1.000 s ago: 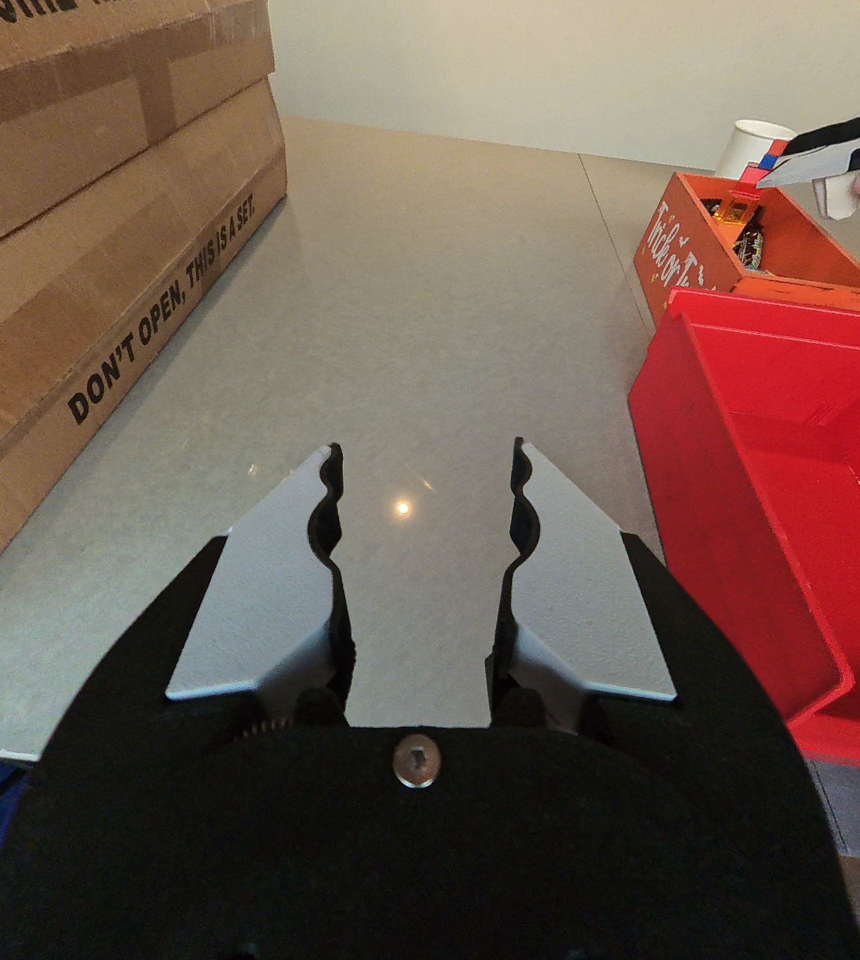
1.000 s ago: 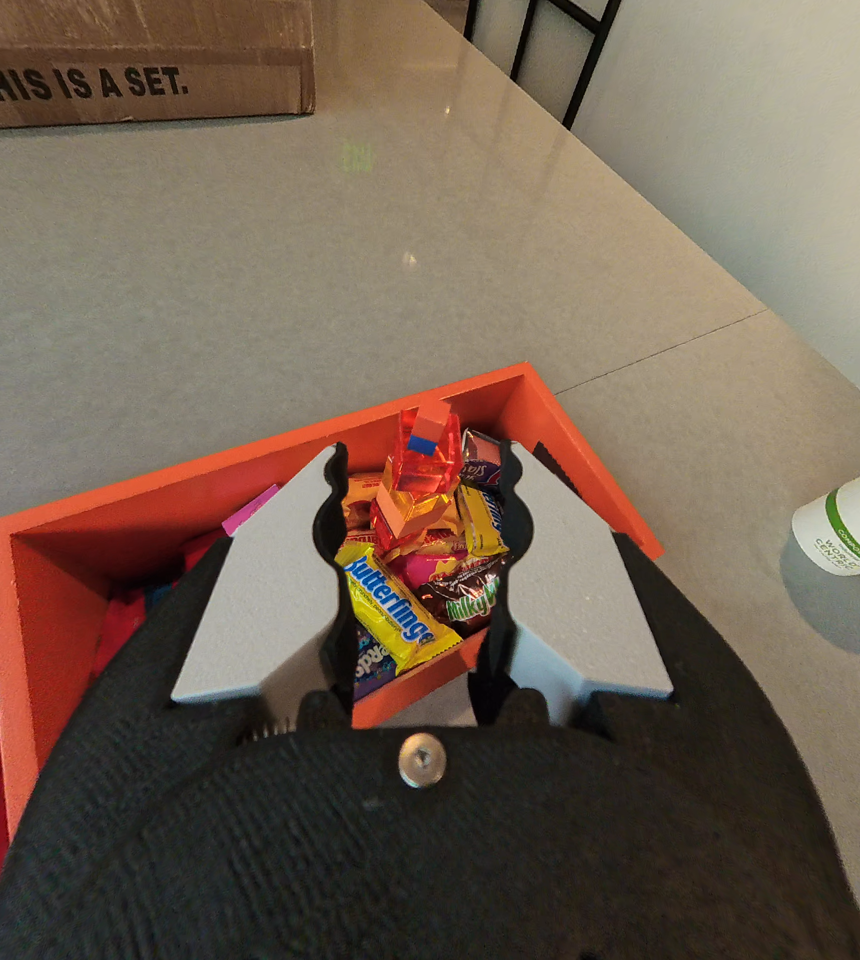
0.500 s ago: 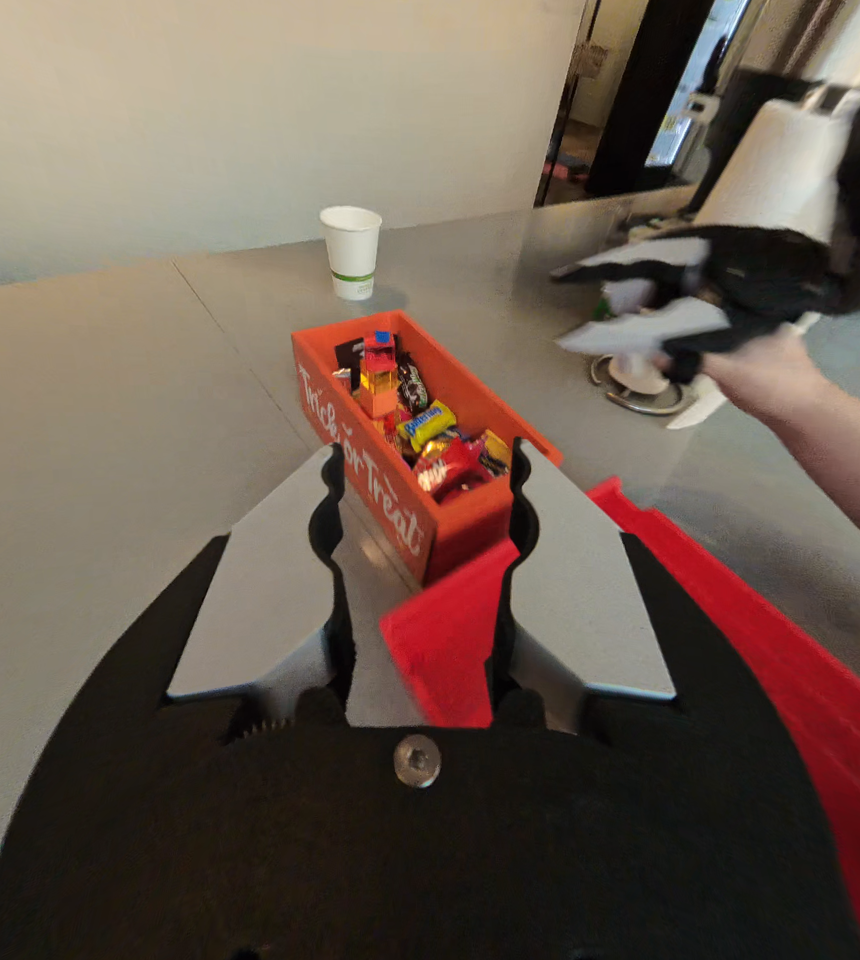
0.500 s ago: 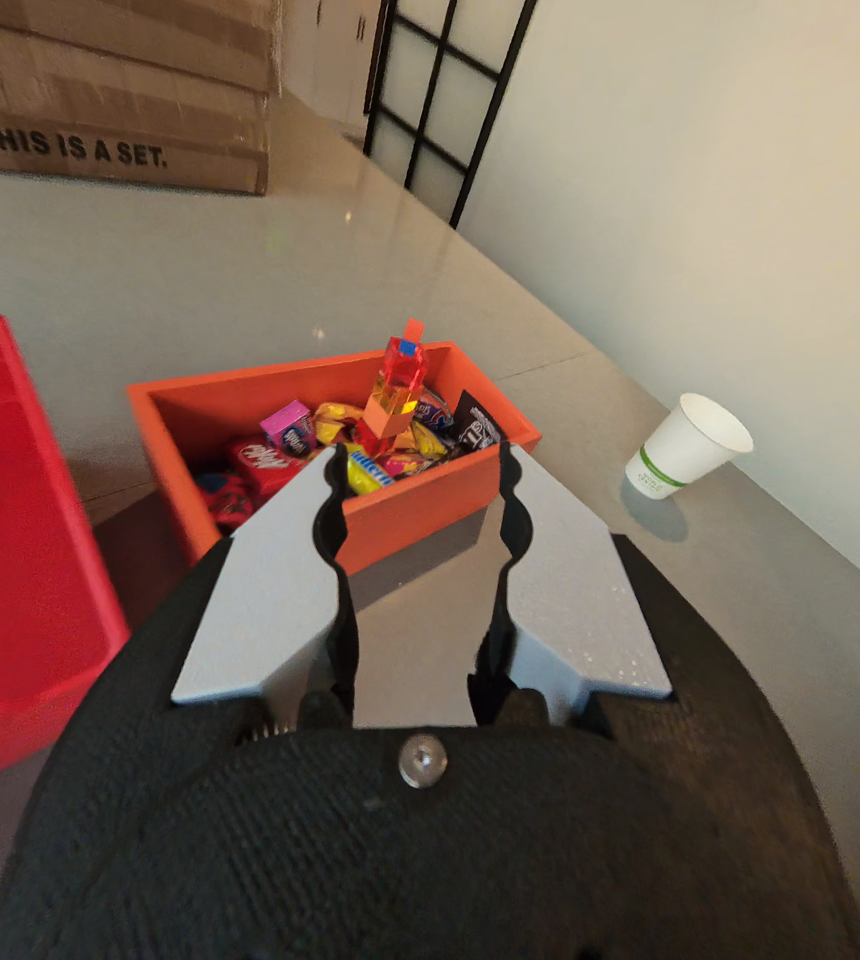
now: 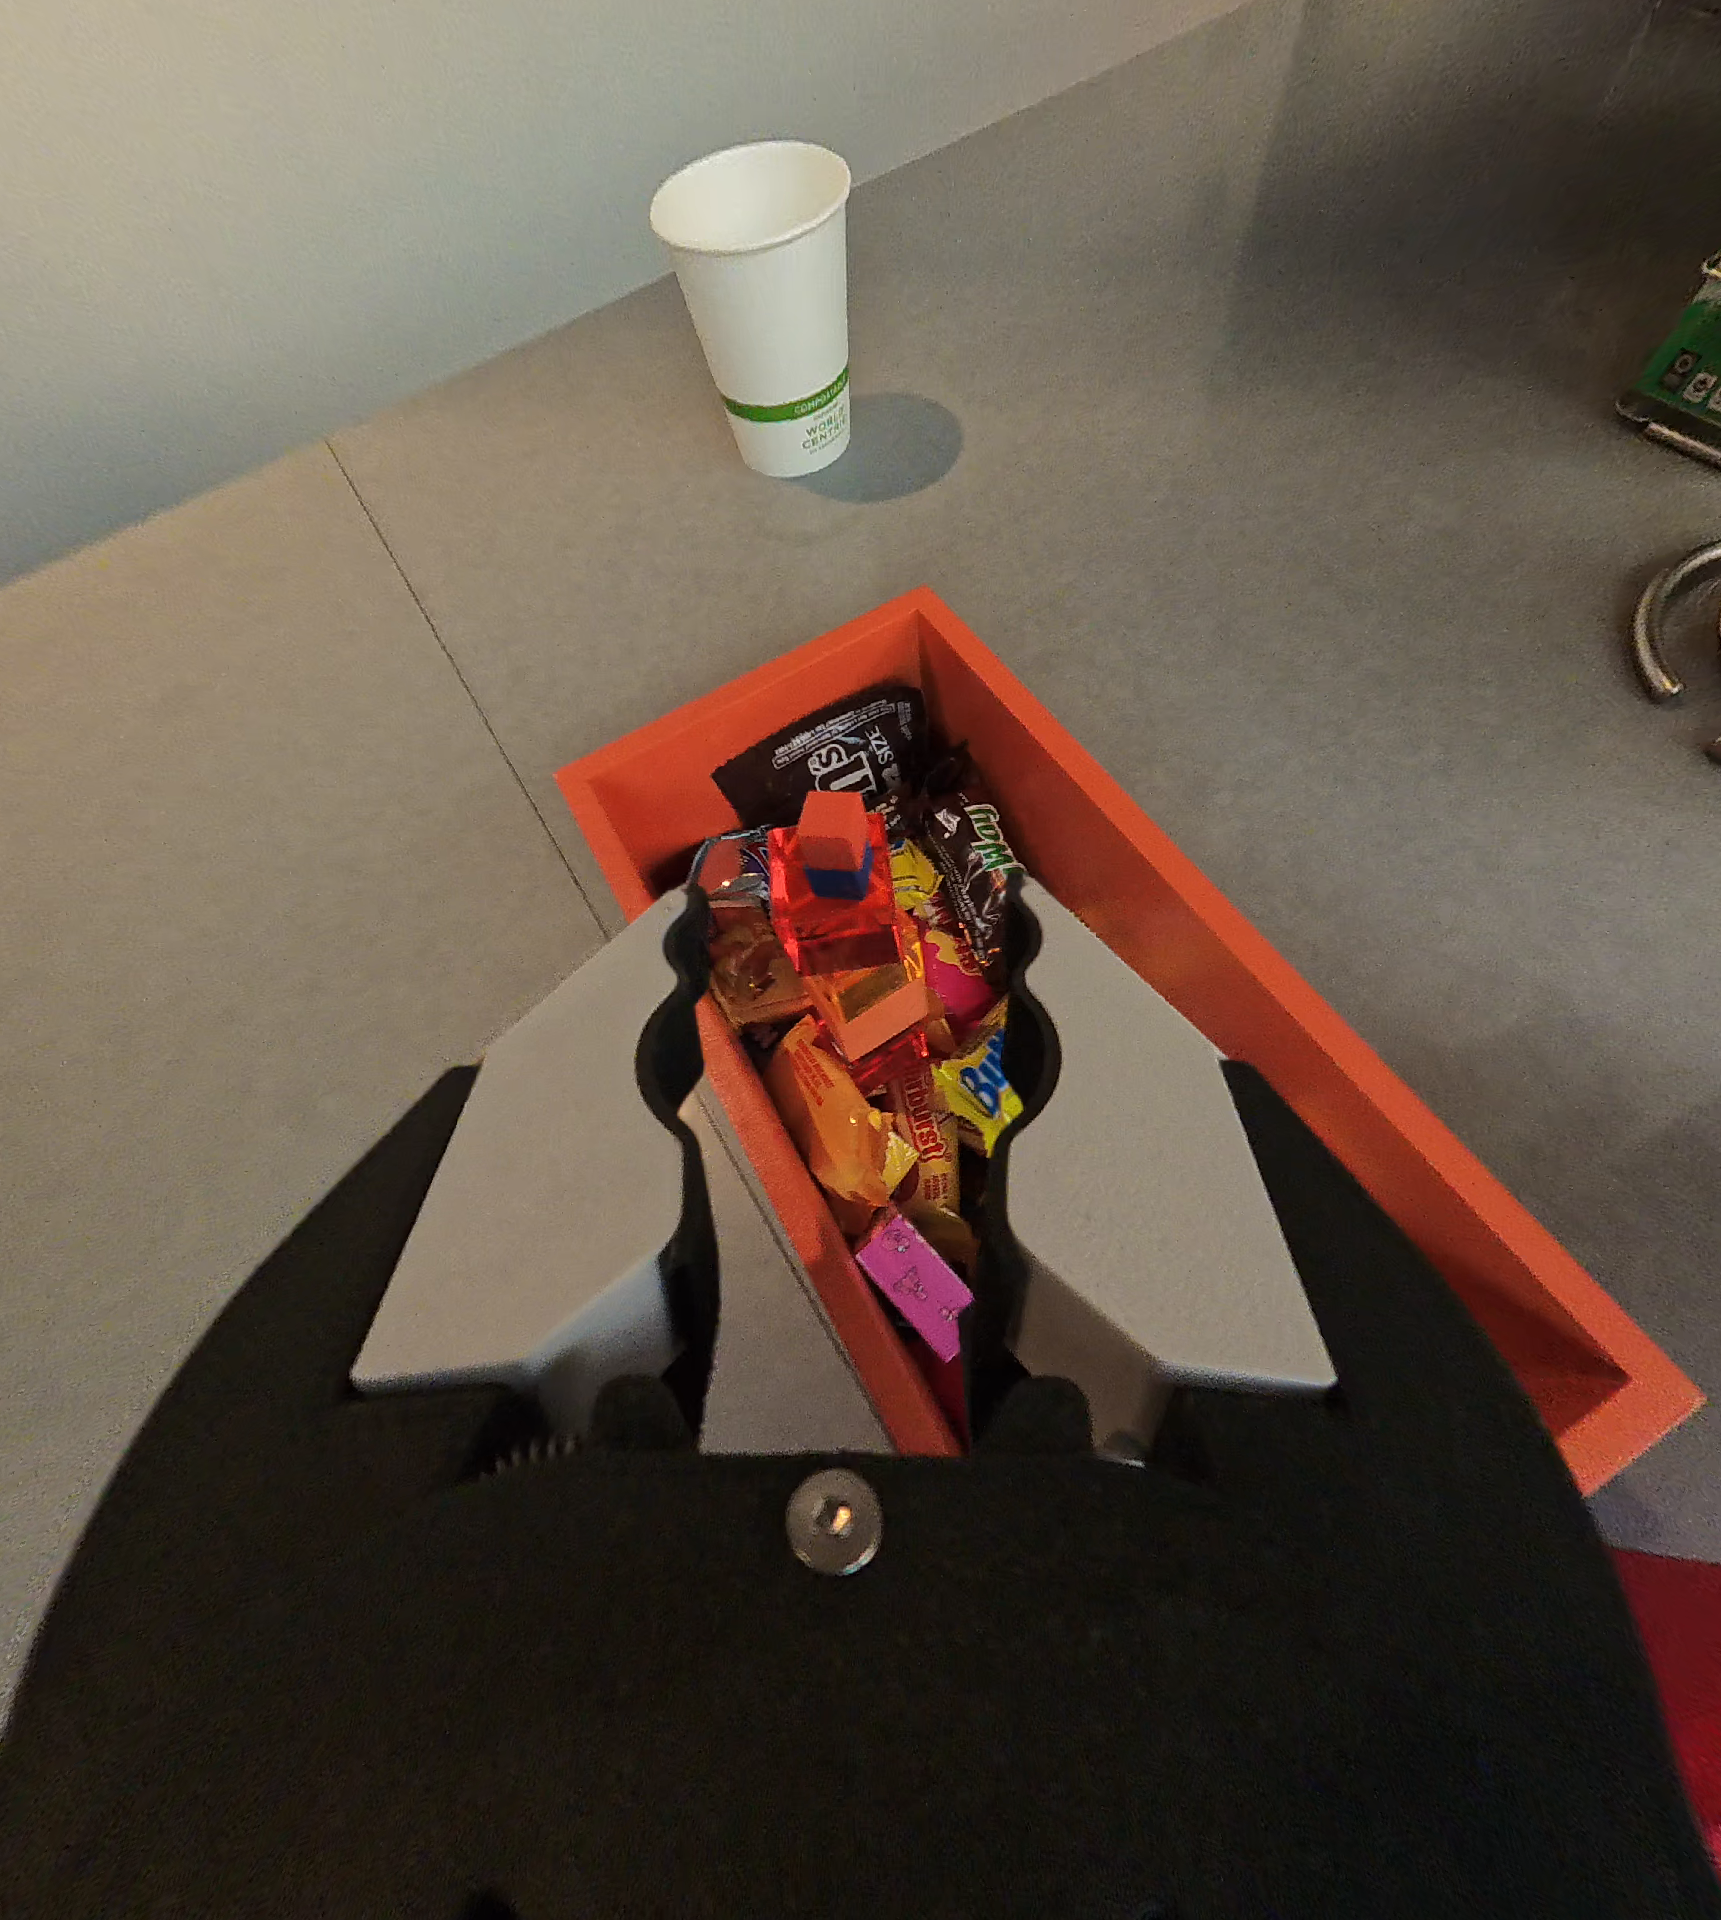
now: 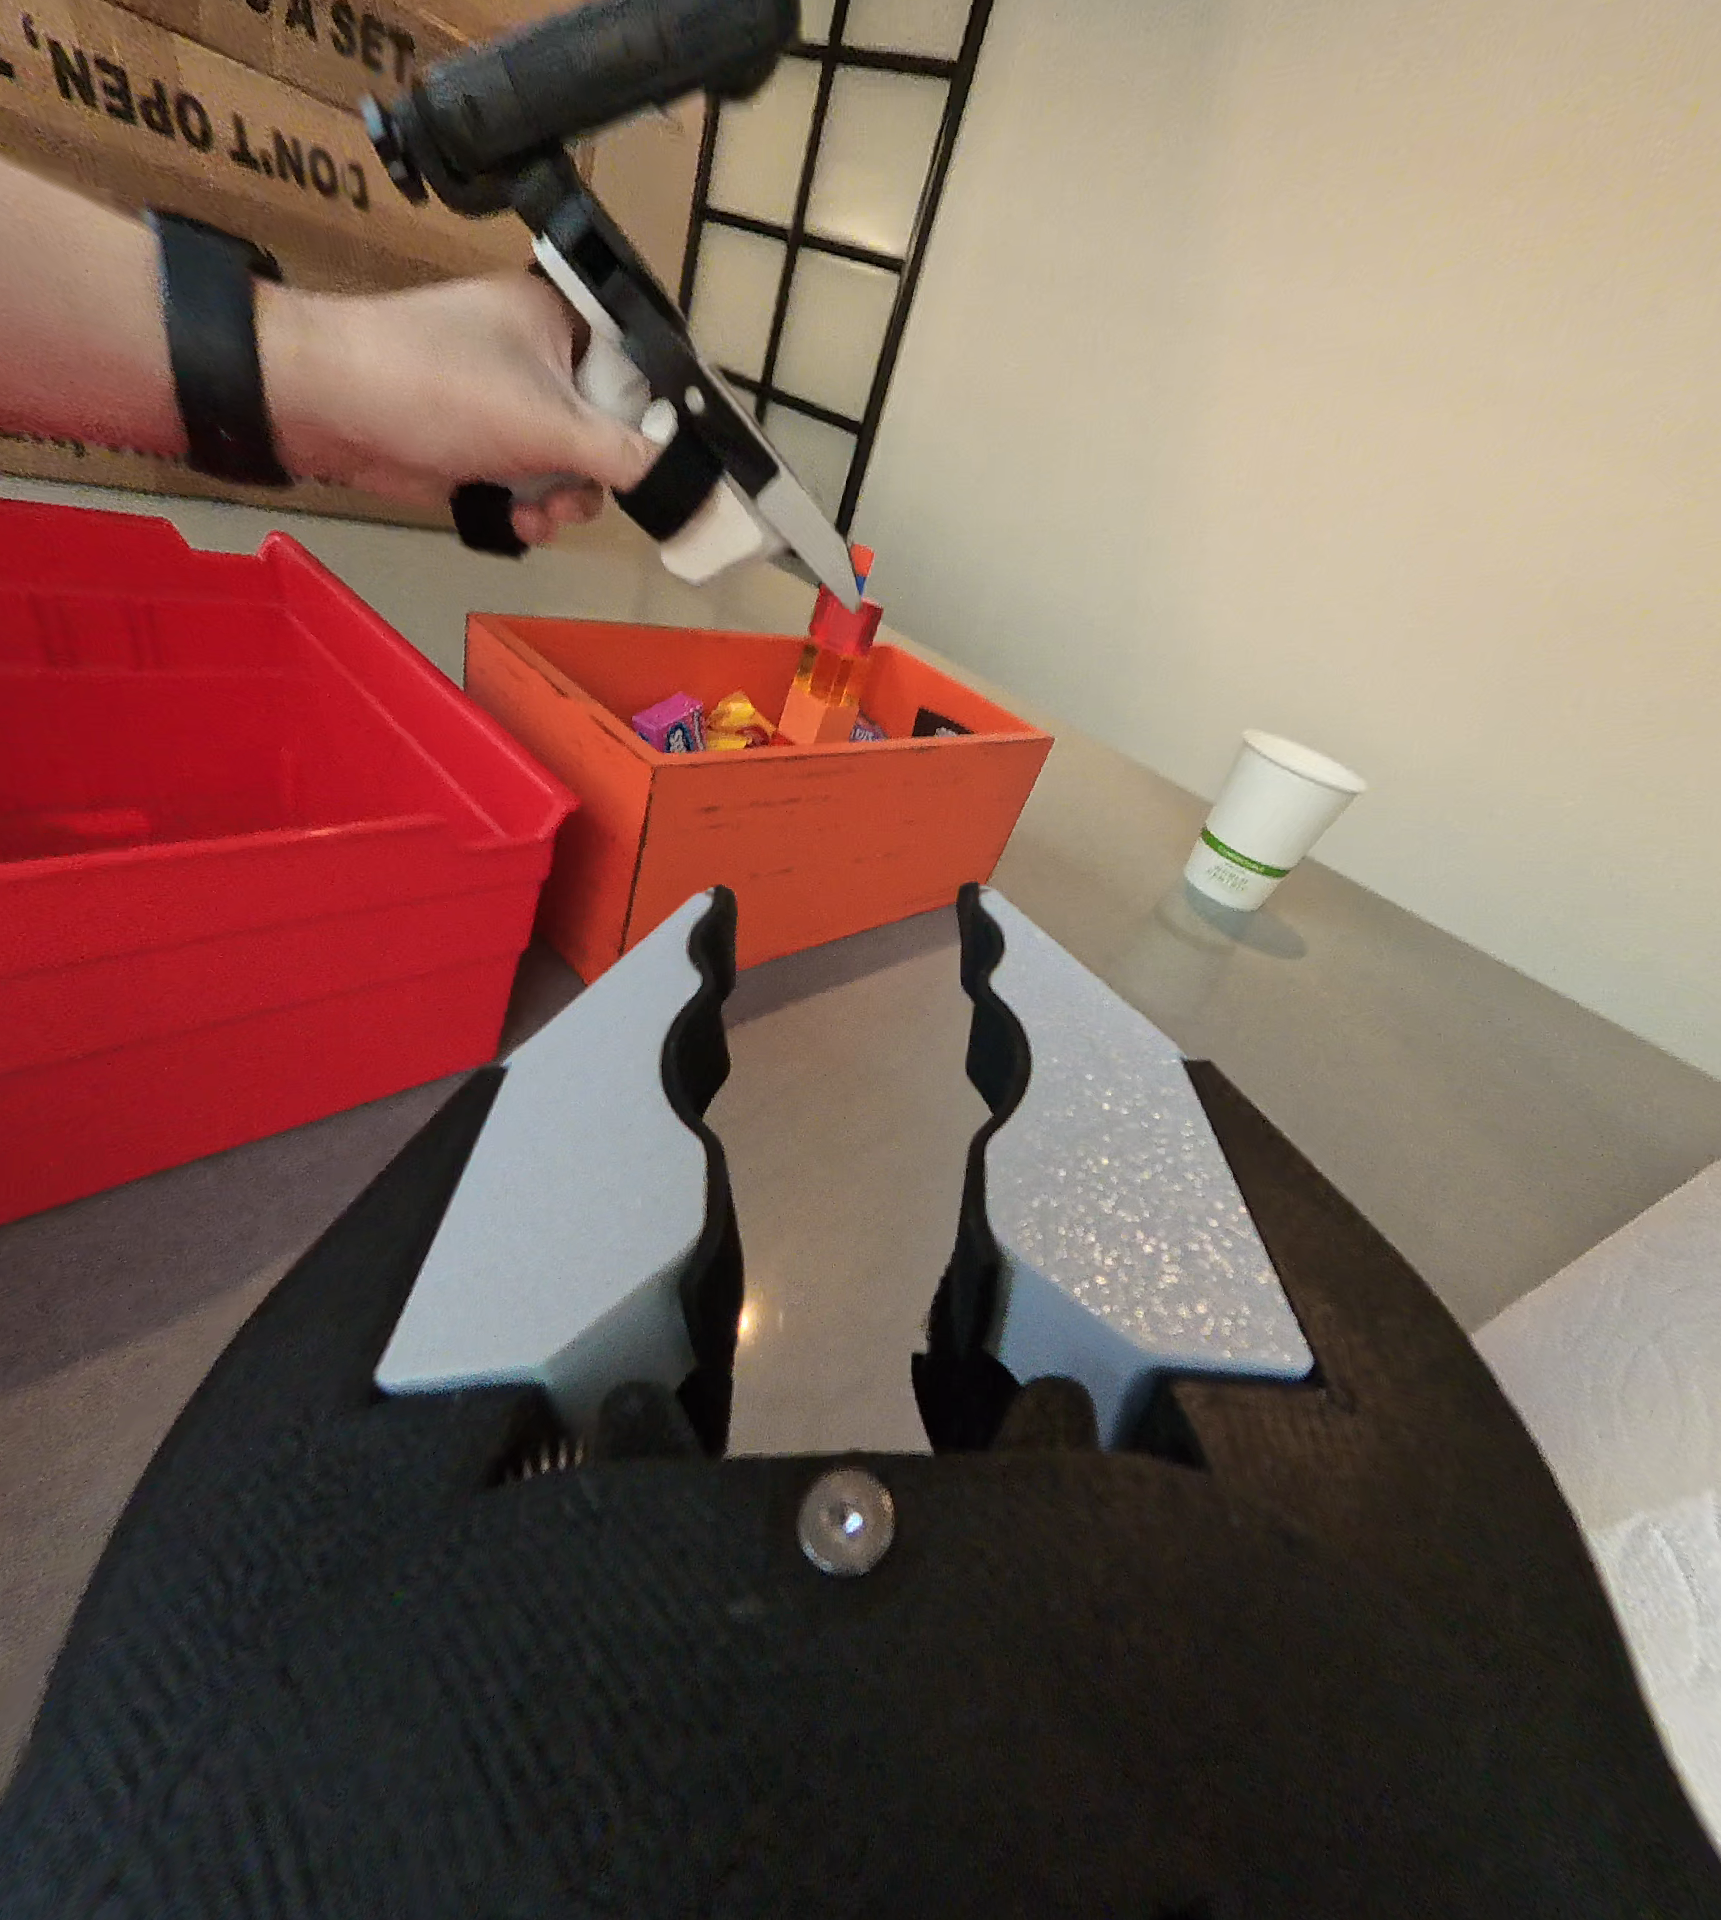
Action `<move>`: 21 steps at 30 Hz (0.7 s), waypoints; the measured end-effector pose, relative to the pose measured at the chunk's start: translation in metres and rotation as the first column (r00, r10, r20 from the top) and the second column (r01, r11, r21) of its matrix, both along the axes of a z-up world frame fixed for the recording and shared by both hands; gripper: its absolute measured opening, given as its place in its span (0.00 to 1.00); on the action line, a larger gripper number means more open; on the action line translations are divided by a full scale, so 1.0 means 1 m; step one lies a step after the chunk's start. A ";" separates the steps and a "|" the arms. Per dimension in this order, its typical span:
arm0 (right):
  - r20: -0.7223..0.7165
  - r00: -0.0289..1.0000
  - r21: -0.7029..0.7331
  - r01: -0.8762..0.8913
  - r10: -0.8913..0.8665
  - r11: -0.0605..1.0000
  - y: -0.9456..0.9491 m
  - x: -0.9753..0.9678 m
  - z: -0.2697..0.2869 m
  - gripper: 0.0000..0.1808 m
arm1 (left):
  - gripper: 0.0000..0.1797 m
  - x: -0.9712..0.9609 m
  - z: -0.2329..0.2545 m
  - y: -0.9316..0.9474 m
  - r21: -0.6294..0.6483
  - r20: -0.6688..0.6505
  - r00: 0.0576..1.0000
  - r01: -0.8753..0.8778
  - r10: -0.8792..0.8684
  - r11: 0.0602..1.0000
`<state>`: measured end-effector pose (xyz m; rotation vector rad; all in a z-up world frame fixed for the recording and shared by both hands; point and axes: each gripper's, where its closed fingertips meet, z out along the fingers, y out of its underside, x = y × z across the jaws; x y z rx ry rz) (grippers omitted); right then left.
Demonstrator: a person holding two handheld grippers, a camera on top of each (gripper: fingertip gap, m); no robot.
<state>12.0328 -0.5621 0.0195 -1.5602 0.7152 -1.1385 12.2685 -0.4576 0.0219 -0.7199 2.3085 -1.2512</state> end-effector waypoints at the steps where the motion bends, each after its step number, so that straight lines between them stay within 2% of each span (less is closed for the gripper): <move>1: 0.004 1.000 0.012 -0.017 0.017 1.000 0.003 0.000 0.000 0.22 | 0.30 0.000 -0.004 -0.003 -0.007 -0.015 1.000 -0.002 0.002 1.000; 8: -0.087 0.995 -0.003 -0.043 0.043 0.999 0.006 0.004 -0.026 0.21 | 0.19 0.009 -0.014 -0.009 0.036 0.037 0.999 -0.036 0.035 0.999; 21: -0.110 0.992 -0.041 -0.061 0.056 0.997 0.009 0.004 -0.034 0.20 | 0.15 0.018 -0.021 -0.009 0.055 -0.018 0.998 -0.064 0.065 0.996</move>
